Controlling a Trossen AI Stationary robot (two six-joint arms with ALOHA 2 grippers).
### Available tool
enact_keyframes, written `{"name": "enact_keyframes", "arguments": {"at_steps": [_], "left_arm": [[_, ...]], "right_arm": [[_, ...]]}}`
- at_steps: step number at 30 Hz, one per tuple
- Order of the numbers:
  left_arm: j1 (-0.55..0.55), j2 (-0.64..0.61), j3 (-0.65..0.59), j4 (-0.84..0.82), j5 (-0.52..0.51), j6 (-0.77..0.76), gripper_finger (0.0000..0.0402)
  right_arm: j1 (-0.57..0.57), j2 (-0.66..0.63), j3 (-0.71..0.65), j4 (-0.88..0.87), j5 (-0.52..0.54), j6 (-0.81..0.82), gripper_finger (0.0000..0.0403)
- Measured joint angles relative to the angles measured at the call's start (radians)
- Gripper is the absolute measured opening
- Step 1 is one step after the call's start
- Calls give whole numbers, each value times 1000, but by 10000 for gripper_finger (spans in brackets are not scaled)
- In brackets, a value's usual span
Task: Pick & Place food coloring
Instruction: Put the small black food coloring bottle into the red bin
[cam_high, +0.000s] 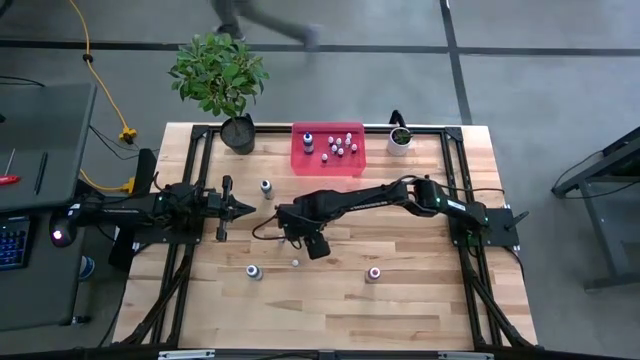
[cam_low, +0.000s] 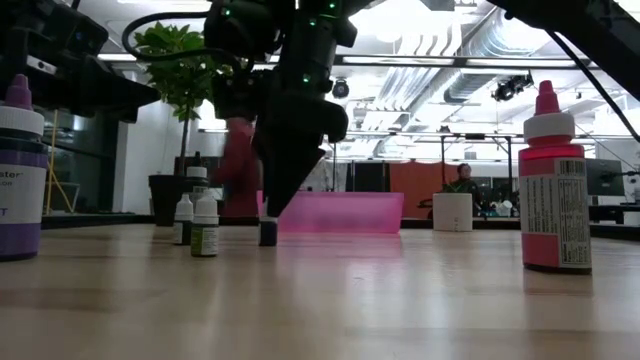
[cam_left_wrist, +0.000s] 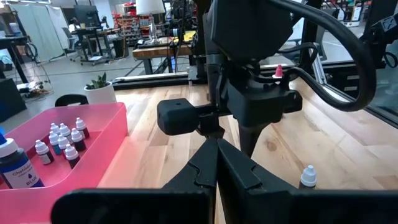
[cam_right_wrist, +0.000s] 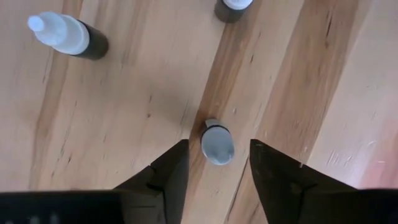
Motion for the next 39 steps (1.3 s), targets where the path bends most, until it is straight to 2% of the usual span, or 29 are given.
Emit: {"name": "enact_keyframes", "arguments": {"at_steps": [25, 39], "left_arm": [[0, 0, 0, 0, 0, 0, 0], [0, 0, 0, 0, 0, 0, 0]], "right_arm": [[2, 0, 1, 3, -19, 18, 40], [2, -9, 11, -35, -24, 79, 40]]}}
